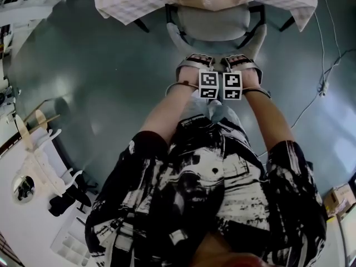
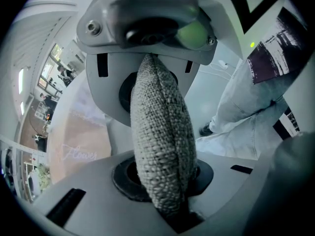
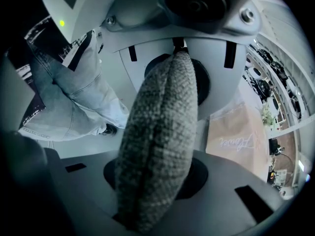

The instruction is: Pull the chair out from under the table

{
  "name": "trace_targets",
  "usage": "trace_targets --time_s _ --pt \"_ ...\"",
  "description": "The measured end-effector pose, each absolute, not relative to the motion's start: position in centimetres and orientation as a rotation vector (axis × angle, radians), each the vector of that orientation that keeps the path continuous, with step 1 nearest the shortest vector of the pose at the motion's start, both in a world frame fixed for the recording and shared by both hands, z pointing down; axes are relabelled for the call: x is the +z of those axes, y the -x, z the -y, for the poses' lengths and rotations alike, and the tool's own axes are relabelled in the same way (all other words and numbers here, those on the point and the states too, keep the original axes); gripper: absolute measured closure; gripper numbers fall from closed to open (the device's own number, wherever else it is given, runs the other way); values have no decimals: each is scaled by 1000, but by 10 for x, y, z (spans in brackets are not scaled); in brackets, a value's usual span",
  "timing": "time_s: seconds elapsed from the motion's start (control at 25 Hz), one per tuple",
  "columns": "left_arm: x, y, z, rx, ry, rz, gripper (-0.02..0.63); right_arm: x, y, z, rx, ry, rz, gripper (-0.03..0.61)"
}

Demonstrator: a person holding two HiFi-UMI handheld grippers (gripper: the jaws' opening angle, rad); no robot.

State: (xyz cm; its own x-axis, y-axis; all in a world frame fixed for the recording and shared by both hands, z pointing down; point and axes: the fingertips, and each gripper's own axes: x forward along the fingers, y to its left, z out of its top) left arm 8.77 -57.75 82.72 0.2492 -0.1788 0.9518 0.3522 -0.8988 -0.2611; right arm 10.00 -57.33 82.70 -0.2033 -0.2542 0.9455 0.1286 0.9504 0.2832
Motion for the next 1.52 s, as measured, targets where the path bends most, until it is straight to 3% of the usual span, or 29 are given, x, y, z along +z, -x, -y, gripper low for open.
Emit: trace_targets --time_s 1.52 --pt "830 -37 343 -1680 2097 178 545 831 -50 336 -297 -120 1738 480"
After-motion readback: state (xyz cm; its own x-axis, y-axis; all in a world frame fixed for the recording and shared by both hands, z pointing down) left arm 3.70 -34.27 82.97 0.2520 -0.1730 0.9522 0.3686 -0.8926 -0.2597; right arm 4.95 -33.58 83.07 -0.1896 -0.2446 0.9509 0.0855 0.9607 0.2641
